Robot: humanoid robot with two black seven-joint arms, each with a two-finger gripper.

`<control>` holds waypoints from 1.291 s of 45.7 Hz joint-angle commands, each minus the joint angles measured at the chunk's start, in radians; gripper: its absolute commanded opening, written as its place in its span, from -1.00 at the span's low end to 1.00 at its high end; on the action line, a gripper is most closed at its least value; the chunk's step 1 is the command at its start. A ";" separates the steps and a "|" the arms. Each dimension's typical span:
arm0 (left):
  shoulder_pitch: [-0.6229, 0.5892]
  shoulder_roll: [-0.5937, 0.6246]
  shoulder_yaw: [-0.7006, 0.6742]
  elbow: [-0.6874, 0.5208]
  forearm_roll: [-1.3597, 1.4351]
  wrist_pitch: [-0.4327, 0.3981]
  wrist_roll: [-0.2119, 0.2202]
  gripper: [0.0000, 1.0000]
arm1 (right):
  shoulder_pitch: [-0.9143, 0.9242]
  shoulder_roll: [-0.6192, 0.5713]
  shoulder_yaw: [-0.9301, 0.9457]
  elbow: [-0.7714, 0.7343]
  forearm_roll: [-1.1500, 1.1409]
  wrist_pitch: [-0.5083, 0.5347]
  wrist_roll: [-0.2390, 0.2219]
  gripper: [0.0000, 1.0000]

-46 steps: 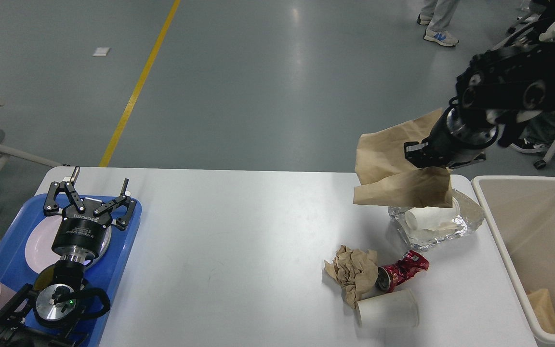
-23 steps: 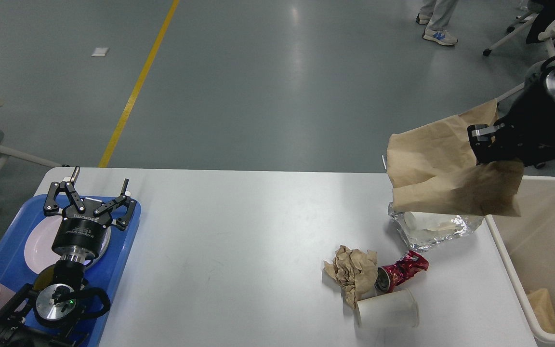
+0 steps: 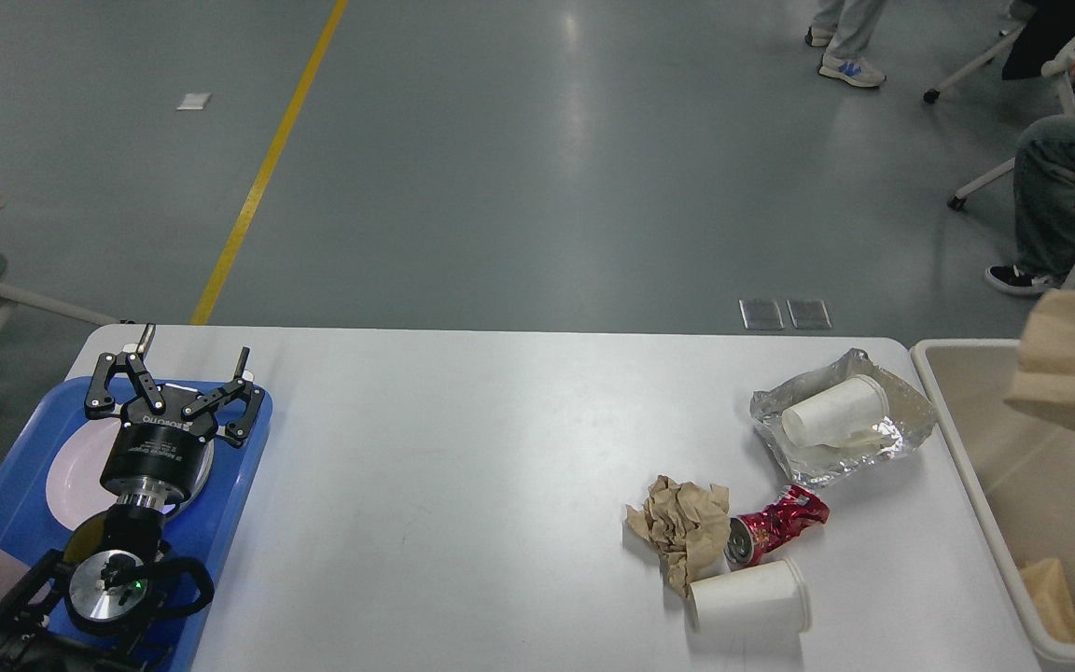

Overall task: Tidy desktop
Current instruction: 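Lift the brown paper bag up toward the white bin, then lower the bag into the white bin and open the right gripper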

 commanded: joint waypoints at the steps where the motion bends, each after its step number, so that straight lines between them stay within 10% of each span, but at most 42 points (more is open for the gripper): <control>1: 0.000 0.000 0.000 0.000 0.000 0.000 0.000 0.93 | -0.328 -0.091 0.138 -0.208 -0.004 -0.054 0.000 -1.00; 15: -0.002 0.000 -0.001 0.000 0.000 0.000 0.000 0.93 | -1.068 -0.003 0.580 -0.578 -0.002 -0.278 -0.002 -1.00; 30: -0.002 0.000 -0.001 0.000 0.000 0.000 0.000 0.93 | -1.468 0.234 0.732 -0.932 0.045 -0.493 -0.009 -1.00; 59: -0.002 0.000 -0.001 0.000 0.000 0.000 0.000 0.93 | -1.611 0.393 0.852 -1.023 0.053 -0.599 -0.060 -1.00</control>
